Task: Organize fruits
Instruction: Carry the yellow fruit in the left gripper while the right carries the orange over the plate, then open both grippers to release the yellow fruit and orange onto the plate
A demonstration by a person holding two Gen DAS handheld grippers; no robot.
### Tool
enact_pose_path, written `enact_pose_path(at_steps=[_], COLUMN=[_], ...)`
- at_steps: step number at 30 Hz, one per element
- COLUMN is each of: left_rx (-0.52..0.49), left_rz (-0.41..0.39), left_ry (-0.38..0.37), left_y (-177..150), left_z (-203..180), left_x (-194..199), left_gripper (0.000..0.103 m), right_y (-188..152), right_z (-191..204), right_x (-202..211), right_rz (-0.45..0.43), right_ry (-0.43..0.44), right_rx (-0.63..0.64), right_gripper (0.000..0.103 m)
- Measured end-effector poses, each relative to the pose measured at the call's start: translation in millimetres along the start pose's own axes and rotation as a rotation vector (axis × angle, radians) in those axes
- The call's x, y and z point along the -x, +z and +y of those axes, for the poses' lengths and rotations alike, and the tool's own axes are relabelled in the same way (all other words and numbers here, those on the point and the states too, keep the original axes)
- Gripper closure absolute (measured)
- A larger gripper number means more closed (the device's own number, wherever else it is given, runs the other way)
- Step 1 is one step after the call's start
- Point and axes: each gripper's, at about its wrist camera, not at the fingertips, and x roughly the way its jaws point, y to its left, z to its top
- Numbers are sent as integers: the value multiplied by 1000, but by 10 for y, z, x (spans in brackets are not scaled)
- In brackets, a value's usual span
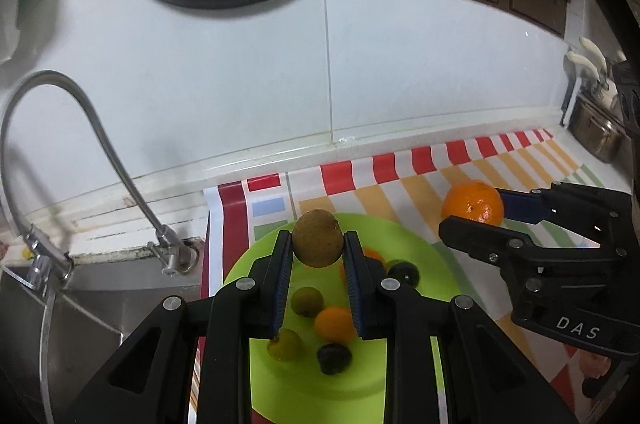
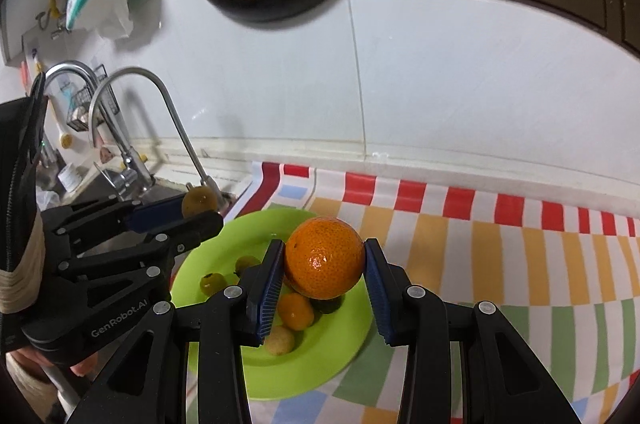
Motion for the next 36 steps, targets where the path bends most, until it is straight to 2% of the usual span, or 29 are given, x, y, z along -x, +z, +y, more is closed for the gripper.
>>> enact_pose_path(at_steps=[7, 12, 22, 24, 25, 30, 32, 36], left_rx=[-107, -133, -209, -206, -201, -174, -156, -127], left_rz=[44, 85, 128, 125, 124, 113, 106, 86], left_ry=[-36, -76, -160, -158, -157, -117, -85, -36], left_y=[-30, -63, -160, -166, -169, -195, -219, -286], left_z=[75, 141, 173, 187, 197, 260, 280, 284], left_x=[-311, -520, -739, -738, -728, -600, -510, -307], left_gripper=[77, 77, 76, 62, 60, 58, 54, 51], right_y=[-40, -61, -157, -175, -189, -221, -223, -245], right_z=[96, 100, 330, 313, 308, 310, 321, 327], right_x=[-279, -475, -578, -597, -603, -534, -489, -369], right_rz=[44, 80, 115, 129, 134, 117, 103, 82], right_ry=[-24, -24, -12, -6, -9, -24, -31, -40], right_rx=[4, -23, 3, -18, -25, -43, -43, -46], right_gripper=[62, 62, 62, 62, 62, 61, 61, 61])
